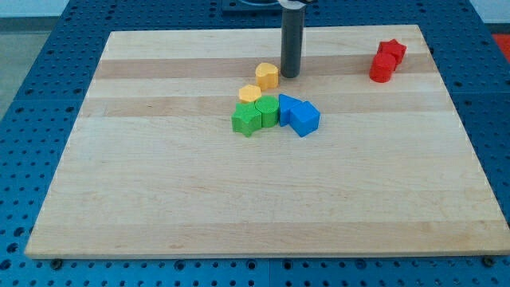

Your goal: Push the green blocks slightly towards left

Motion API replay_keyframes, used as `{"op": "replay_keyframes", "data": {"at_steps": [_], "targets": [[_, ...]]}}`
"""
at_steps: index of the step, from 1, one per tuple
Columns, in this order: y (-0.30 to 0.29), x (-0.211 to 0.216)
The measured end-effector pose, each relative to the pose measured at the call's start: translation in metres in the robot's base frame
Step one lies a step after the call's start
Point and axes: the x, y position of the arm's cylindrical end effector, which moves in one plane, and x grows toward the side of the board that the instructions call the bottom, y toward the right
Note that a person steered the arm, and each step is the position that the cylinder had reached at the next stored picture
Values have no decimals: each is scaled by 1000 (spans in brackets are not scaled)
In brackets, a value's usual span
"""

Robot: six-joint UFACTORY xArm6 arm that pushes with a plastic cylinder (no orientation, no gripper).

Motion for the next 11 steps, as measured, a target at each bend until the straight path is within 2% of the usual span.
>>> {"op": "replay_keyframes", "data": {"at_steps": [1,3,4,5,8,11], "targets": [[6,24],[-19,91],[-30,101],[-31,101],[-101,106],[-90,96]]}}
